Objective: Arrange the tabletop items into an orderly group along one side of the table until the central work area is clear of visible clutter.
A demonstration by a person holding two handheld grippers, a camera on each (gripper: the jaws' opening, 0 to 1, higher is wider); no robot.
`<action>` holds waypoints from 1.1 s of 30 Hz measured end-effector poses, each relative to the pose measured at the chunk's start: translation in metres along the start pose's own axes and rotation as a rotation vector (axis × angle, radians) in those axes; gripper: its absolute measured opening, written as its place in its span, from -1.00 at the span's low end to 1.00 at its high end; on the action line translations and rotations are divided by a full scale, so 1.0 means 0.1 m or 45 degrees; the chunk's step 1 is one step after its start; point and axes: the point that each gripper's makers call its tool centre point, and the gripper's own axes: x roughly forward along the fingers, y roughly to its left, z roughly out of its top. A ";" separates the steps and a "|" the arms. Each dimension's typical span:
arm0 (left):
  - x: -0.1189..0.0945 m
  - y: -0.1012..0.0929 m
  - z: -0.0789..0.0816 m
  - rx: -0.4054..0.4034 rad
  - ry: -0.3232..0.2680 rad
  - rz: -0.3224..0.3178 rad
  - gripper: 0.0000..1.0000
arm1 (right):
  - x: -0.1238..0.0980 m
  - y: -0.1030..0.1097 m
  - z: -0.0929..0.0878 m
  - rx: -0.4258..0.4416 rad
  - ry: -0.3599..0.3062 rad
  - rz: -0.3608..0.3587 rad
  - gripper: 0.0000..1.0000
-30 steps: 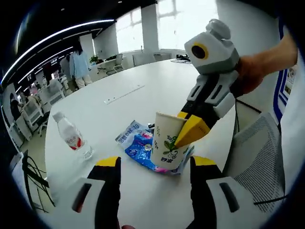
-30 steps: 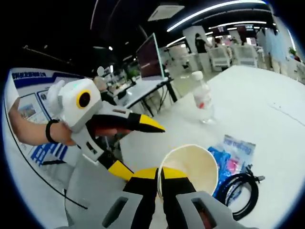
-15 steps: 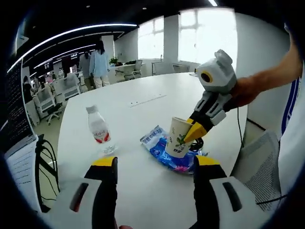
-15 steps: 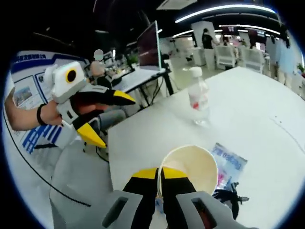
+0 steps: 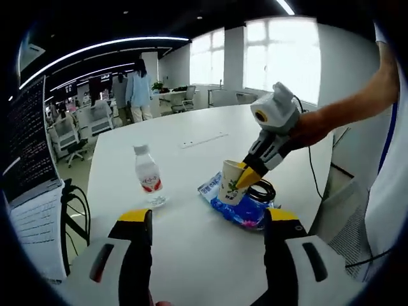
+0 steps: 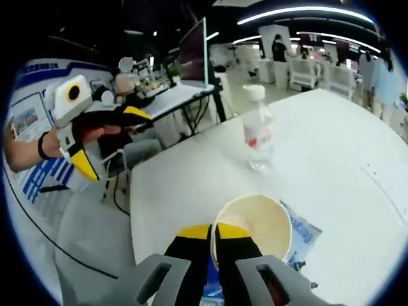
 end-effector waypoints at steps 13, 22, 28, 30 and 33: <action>-0.18 -0.09 0.01 -0.048 -0.022 -0.041 0.69 | 0.27 -0.35 0.31 -0.076 0.051 -0.062 -1.00; -0.23 -0.22 0.07 -0.028 -0.015 -0.066 0.71 | 0.47 -0.44 0.47 -0.101 0.069 -0.083 -1.00; -0.26 -0.24 0.13 -0.037 -0.030 -0.072 0.69 | 0.56 -0.50 0.50 -0.135 0.118 -0.117 -1.00; -0.27 -0.24 0.14 -0.033 -0.030 -0.073 0.68 | 0.60 -0.56 0.54 -0.138 0.130 -0.124 -1.00; -0.28 -0.24 0.15 -0.046 -0.037 -0.073 0.67 | 0.67 -0.65 0.56 -0.145 0.151 -0.131 -1.00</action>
